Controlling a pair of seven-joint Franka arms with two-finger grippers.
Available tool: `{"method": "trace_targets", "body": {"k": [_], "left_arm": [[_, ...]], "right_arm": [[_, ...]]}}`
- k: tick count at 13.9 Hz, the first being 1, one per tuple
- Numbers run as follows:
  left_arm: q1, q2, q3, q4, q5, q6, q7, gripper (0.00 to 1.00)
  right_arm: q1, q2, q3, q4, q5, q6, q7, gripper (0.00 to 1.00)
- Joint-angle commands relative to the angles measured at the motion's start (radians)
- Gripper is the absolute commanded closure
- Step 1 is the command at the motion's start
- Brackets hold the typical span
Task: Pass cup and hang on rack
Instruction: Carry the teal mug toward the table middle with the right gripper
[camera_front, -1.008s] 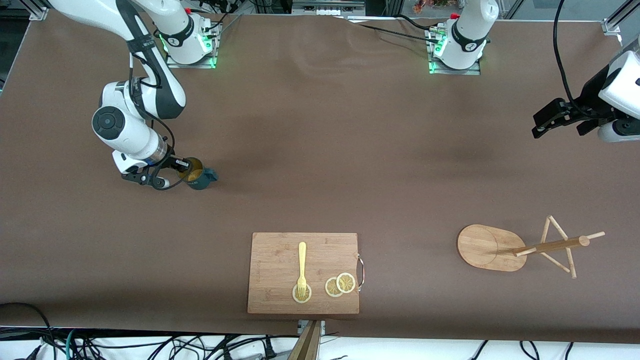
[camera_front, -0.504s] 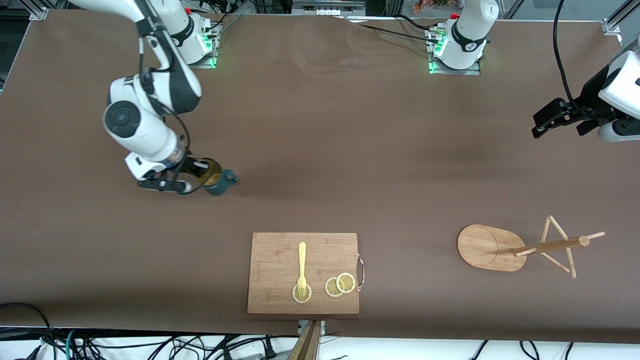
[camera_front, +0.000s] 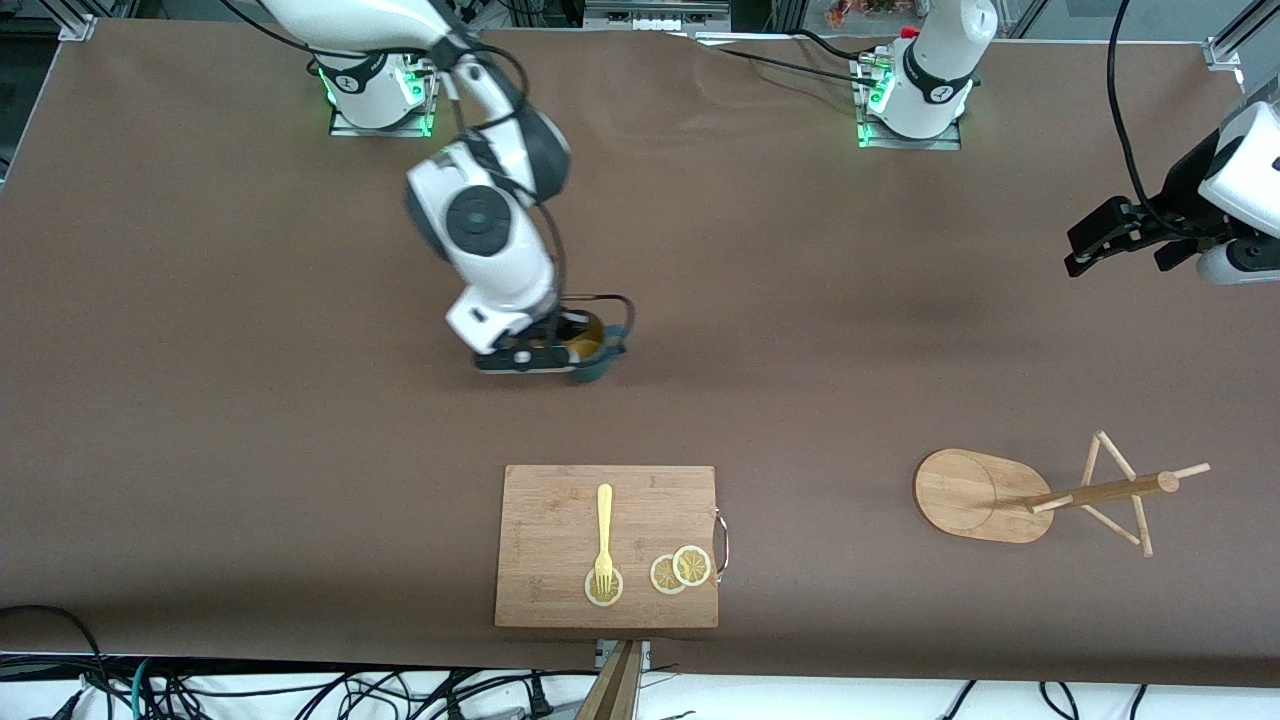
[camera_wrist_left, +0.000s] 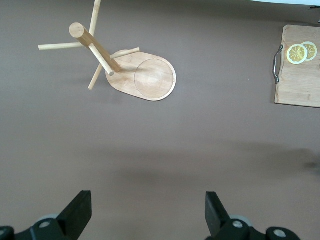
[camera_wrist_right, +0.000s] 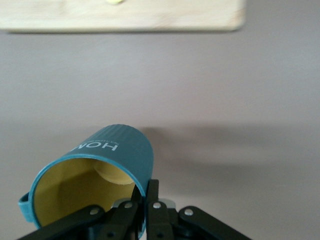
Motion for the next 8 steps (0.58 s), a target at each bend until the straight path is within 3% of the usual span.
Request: {"method": "trace_targets", "body": {"k": [1, 7, 8], "left_arm": [[-0.002, 0.002, 0.004, 0.010, 0.001, -0.003, 0.021, 0.00], [-0.027, 0.031, 0.002, 0.010, -0.008, -0.001, 0.024, 0.00], [-0.040, 0.051, 0.002, 0.010, -0.002, -0.001, 0.019, 0.00]], "right_arm": [[0.083, 0.156, -0.013, 0.191, -0.008, -0.029, 0.097, 1.00], [0.137, 0.216, -0.015, 0.208, -0.003, 0.021, 0.203, 1.00], [0.137, 0.216, -0.015, 0.208, -0.002, 0.043, 0.246, 0.90]]}}
